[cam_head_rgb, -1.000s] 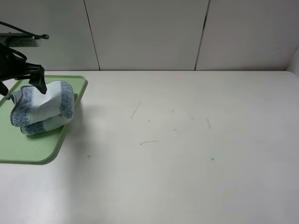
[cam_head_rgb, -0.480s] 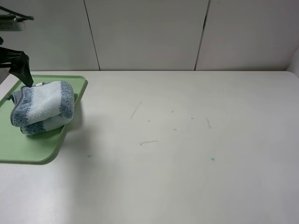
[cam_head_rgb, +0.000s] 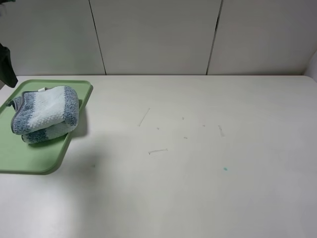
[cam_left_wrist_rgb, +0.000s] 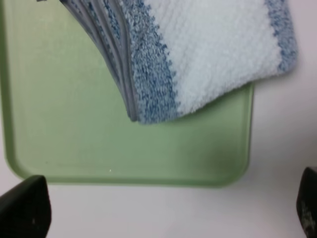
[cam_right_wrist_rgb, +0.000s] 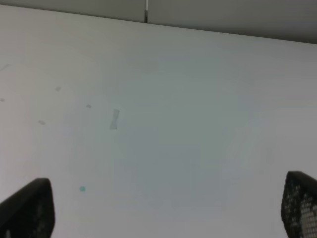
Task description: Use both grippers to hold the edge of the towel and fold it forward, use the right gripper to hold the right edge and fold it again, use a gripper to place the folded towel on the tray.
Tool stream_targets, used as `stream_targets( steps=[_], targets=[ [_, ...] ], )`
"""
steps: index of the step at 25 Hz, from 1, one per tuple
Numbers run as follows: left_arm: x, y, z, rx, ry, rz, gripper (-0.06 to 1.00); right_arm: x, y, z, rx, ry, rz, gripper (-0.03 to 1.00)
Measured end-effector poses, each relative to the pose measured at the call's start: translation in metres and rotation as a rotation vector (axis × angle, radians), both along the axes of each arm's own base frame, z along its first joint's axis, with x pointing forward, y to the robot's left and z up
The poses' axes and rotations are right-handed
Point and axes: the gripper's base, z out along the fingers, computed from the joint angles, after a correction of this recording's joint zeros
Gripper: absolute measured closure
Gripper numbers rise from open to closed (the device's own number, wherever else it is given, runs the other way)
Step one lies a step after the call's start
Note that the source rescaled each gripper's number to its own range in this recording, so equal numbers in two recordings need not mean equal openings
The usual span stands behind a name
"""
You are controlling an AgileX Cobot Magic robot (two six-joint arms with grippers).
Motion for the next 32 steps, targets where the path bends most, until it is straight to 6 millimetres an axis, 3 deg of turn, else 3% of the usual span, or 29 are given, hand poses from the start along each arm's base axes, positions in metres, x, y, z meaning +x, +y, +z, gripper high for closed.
stream_targets(
  steps=[9, 19, 32],
  targets=[
    [-0.054, -0.005, 0.021, -0.004, -0.054, -0.024, -0.06, 0.0, 0.0, 0.0, 0.0, 0.0, 0.0, -0.03],
    [-0.138, -0.012, 0.037, 0.0, -0.161, -0.05, -0.06, 0.0, 0.0, 0.0, 0.0, 0.0, 0.0, -0.03],
    [-0.223, -0.027, 0.061, -0.051, -0.499, -0.117, -0.06, 0.0, 0.0, 0.0, 0.0, 0.0, 0.0, -0.03]
  ],
)
